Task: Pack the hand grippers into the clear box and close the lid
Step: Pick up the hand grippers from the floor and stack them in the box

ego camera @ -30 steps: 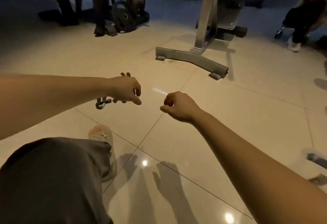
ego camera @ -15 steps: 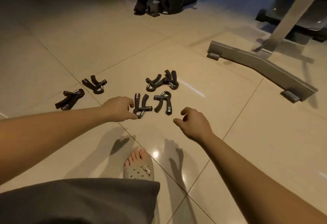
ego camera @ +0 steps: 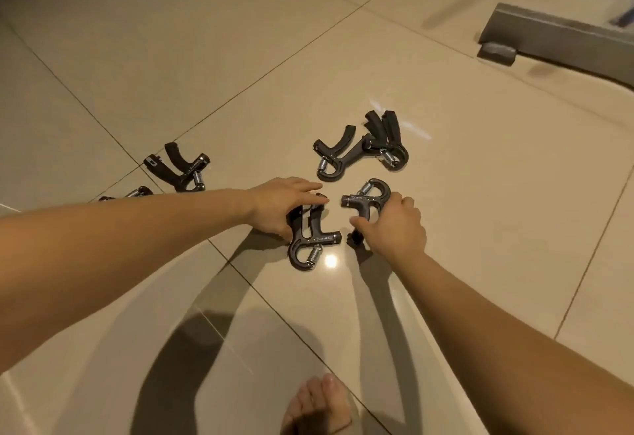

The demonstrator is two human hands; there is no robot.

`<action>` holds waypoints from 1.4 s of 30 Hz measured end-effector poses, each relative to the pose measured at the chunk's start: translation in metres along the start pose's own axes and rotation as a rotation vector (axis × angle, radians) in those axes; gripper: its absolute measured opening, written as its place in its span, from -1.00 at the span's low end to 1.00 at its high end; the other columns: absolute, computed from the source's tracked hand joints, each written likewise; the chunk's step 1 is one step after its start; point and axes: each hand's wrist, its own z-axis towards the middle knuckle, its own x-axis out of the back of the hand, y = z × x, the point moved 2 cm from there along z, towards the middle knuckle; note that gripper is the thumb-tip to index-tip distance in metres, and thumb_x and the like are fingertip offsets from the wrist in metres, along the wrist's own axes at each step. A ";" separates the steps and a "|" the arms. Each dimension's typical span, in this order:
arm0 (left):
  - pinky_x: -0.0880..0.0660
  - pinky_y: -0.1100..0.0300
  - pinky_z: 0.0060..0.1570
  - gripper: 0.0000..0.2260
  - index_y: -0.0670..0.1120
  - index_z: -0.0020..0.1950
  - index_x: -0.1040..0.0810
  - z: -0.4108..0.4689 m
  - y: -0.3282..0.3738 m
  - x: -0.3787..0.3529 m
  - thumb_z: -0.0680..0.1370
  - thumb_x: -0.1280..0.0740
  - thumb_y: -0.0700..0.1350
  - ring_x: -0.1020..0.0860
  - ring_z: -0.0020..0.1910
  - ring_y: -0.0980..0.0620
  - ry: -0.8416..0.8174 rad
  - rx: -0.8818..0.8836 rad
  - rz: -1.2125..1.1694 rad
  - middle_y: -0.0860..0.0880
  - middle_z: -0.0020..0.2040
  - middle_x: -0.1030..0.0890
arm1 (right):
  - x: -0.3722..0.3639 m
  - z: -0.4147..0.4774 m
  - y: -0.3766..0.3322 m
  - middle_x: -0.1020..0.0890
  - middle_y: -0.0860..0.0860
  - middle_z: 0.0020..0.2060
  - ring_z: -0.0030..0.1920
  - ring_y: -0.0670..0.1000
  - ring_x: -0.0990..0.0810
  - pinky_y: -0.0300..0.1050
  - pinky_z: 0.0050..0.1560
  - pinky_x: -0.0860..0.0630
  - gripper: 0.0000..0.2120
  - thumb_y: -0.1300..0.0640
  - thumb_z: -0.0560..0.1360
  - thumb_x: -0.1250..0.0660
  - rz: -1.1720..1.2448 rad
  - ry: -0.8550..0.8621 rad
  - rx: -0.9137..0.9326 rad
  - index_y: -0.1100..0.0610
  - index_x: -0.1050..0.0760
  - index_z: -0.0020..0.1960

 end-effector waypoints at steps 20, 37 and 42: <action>-0.36 0.07 0.23 -0.45 0.08 0.09 -0.55 -0.013 0.030 -0.025 0.25 -0.43 0.38 -0.48 0.04 0.04 0.124 -0.112 0.161 0.14 -0.02 -0.53 | 0.008 -0.022 0.066 -0.46 0.09 0.12 0.14 0.20 -0.43 0.00 -0.11 -0.33 -0.62 0.08 0.42 -0.40 -0.198 0.007 0.029 0.15 -0.45 0.20; -0.49 0.12 0.07 -0.47 0.05 0.21 -0.56 -0.088 0.388 0.109 0.32 -0.57 0.21 -0.48 0.03 0.14 0.397 -0.250 -0.147 0.16 0.02 -0.54 | 0.275 -0.277 0.288 -0.45 -0.03 0.07 0.08 0.08 -0.39 0.09 0.07 -0.46 -0.48 0.06 0.41 -0.47 -0.176 0.282 0.212 0.03 -0.44 0.33; -0.49 0.19 0.07 -0.49 0.06 0.18 -0.55 -0.110 0.524 0.136 0.33 -0.59 0.17 -0.48 0.03 0.17 0.350 -0.366 -0.085 0.19 0.01 -0.53 | 0.336 -0.362 0.376 -0.44 -0.05 0.11 0.11 0.06 -0.39 0.04 0.08 -0.46 -0.42 0.05 0.42 -0.48 -0.207 0.263 0.186 0.04 -0.41 0.40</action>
